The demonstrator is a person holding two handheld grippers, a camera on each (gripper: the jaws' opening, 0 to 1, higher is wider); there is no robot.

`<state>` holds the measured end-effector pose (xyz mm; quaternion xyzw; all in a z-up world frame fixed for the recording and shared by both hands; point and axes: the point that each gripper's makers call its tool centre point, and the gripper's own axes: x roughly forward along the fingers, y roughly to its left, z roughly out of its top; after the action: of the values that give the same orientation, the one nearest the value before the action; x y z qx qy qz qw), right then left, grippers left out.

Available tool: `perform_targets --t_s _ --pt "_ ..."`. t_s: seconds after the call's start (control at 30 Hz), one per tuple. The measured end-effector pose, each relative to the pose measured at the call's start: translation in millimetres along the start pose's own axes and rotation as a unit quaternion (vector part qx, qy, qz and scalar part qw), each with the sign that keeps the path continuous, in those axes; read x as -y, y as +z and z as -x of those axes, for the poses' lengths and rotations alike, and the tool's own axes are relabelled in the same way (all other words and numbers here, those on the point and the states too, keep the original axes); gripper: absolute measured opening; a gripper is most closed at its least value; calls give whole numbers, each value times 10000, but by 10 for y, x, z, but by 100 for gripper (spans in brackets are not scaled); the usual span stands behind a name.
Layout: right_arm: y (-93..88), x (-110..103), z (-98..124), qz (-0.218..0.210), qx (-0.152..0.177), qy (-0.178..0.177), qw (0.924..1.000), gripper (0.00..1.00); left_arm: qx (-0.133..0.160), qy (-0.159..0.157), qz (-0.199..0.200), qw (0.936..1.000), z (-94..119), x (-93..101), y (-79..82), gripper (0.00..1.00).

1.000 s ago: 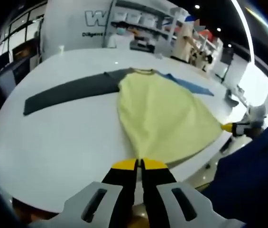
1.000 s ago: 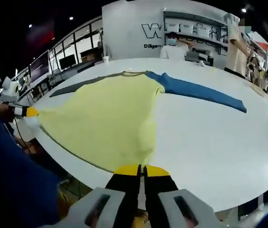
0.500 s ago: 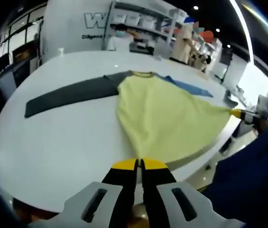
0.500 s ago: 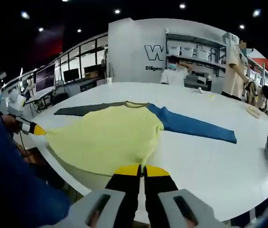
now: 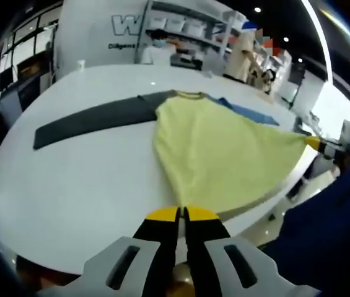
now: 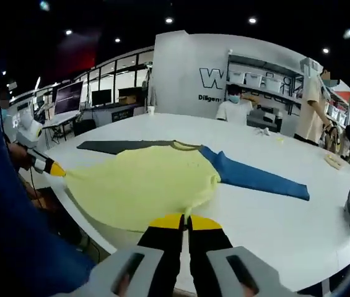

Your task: Fold the garment on the visible template until the final outline fits inside the template.

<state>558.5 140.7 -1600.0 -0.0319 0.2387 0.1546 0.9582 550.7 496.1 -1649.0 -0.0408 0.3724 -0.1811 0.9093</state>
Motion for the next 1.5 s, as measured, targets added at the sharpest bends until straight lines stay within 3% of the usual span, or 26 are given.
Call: perform_targets --t_s 0.13,0.33,0.47,0.67,0.83,1.23,1.4,1.5 --pt "-337 79 -9 -626 -301 -75 9976 0 -9 -14 22 10000 -1 18 -19 4" --pt "-663 61 -30 -1054 -746 -34 9916 0 -109 -23 -10 9999 -6 24 -89 4" --pt "-713 64 -21 -1029 -818 -89 9913 1 -58 -43 48 10000 4 21 -91 4" --pt "-682 183 39 -1093 -704 -283 9911 3 126 112 48 9998 60 -107 -53 2" --pt "-603 309 32 -1154 -596 -393 9907 4 294 249 363 9986 133 -214 -16 3" --pt "-502 425 -28 -1308 -518 -393 9893 7 591 698 617 9939 129 -508 124 20" --pt "-490 331 -66 -1275 -503 -307 9901 7 741 1026 681 9896 79 -854 239 27" --pt "-472 282 -74 -1239 -485 -273 9907 6 967 1349 847 9825 118 -1146 383 31"
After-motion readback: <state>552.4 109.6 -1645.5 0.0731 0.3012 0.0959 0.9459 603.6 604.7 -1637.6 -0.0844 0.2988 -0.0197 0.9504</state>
